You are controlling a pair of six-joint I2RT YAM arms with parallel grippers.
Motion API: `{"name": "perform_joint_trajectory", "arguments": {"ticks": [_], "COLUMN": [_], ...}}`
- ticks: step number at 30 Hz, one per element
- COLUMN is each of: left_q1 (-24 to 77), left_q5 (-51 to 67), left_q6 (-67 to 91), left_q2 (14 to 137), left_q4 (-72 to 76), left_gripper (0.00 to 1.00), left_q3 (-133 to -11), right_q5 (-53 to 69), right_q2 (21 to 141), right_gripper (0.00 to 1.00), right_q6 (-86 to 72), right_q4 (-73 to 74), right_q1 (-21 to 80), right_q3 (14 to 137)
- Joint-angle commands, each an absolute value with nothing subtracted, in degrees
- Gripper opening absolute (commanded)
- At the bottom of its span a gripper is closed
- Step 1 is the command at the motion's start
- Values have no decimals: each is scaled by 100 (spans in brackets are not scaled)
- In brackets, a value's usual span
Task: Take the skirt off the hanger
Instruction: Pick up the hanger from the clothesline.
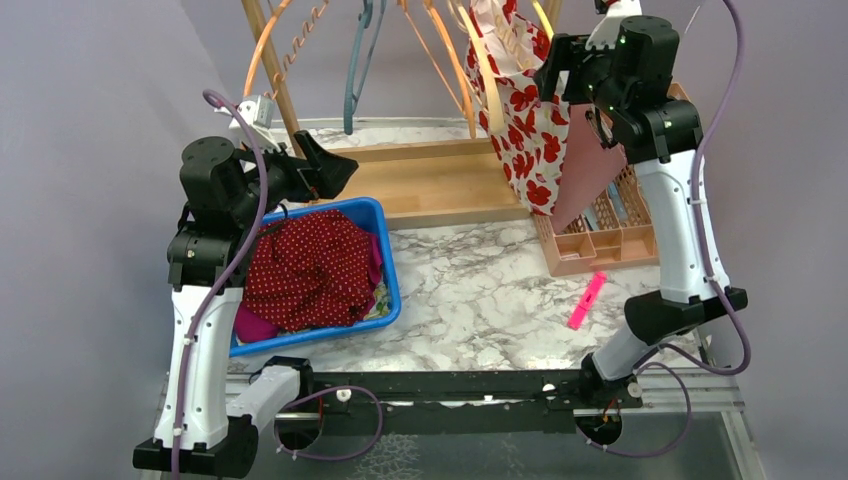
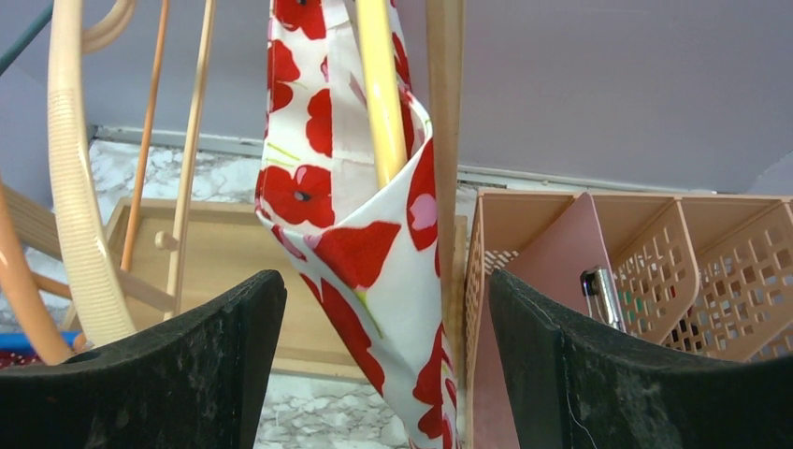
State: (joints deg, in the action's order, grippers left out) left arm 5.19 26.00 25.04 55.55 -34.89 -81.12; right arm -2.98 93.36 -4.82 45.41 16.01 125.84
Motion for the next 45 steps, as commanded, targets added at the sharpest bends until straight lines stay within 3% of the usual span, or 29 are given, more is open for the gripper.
{"name": "perform_joint_trajectory", "arguments": {"ticks": [1,15,23,35,45], "left_q1": [476,475,482,475,477], "left_q5": [3011,3807,3850,3849,3985], "left_q6": [2248,2041,2122,2455,2806], "left_q2": [5702,5883,5974,6093,6172], "left_q4": [-3302,-3298,-3302,-3305,-3294], "left_gripper": [99,99,99,99,99], "left_q3": [-8422,-8660,-8792,-9061,-9182], "right_q5": [-271,803,784,1050,756], "right_q2": [9593,9846,9879,9715,9461], "right_gripper": [84,60,50,3,1], "right_q6": [-433,-642,-659,-1129,-1608], "right_q4": [4247,3408,2967,2317,1843], "right_q1": [1523,1501,1498,1503,1505], "right_q3": [12842,12413,11984,12115,12455]}}
